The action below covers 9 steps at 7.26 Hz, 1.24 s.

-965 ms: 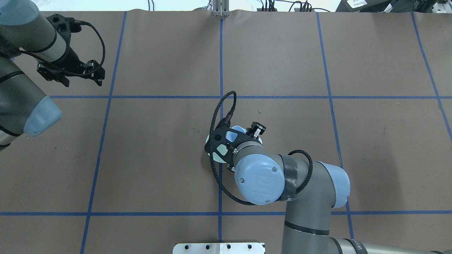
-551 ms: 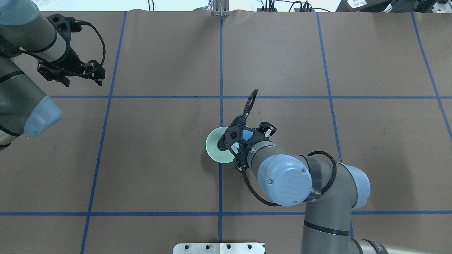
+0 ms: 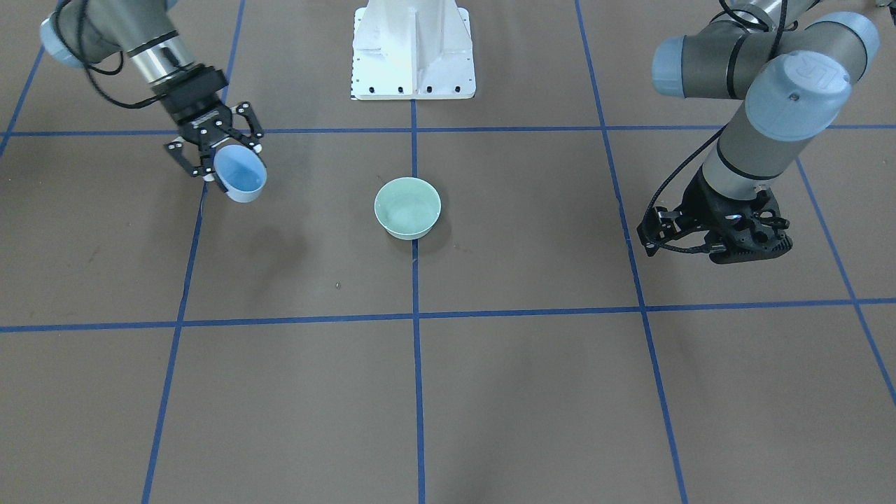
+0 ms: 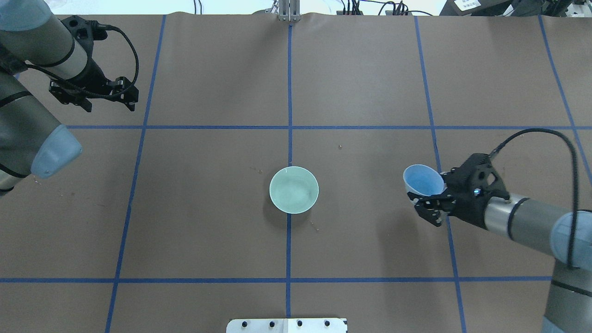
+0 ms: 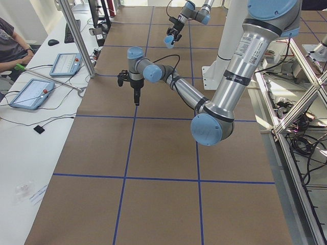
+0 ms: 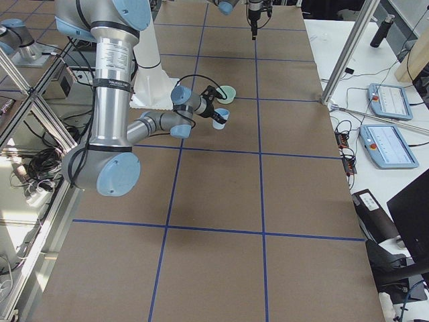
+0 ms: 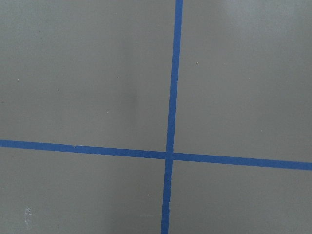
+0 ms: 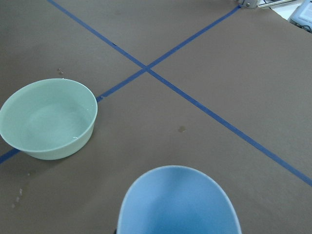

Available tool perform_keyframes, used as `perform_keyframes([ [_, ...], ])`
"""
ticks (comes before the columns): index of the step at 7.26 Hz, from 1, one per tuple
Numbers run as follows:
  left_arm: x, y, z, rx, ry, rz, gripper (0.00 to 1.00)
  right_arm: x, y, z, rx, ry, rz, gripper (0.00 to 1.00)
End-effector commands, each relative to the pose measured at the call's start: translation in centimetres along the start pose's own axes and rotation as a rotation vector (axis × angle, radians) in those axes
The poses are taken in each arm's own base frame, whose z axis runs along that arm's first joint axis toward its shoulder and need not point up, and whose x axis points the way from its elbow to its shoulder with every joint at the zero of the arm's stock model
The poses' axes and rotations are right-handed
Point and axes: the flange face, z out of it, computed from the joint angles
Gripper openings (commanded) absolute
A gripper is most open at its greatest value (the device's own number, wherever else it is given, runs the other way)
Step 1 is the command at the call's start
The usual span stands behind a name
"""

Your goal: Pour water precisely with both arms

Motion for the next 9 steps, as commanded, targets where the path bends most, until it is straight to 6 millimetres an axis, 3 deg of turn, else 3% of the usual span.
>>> perform_keyframes([
  [1,0.3,0.2,-0.6,0.008,0.006,0.001,1.0,13.5,8.3,-4.0,0.082,-0.061,0.053,0.26],
  [2,0.5,0.2,-0.8,0.011,0.01,0.004,1.0,17.5,10.7,-5.6,0.094,-0.066,0.081,0.26],
  [3,0.6,0.3,-1.1,0.015,0.014,0.005,1.0,19.9,12.9,-7.4,0.141,-0.086,0.127,0.26],
  [5,0.7,0.3,-1.2,0.017,0.016,0.008,1.0,21.8,17.1,-9.3,0.2,-0.121,0.16,0.27],
  [8,0.7,0.4,-1.2,0.016,0.016,0.011,1.0,22.7,18.8,-9.8,0.193,-0.103,0.127,0.29],
  [9,0.7,0.3,-1.2,0.017,0.015,0.011,1.0,23.2,20.0,-10.0,0.187,-0.091,0.045,0.29],
])
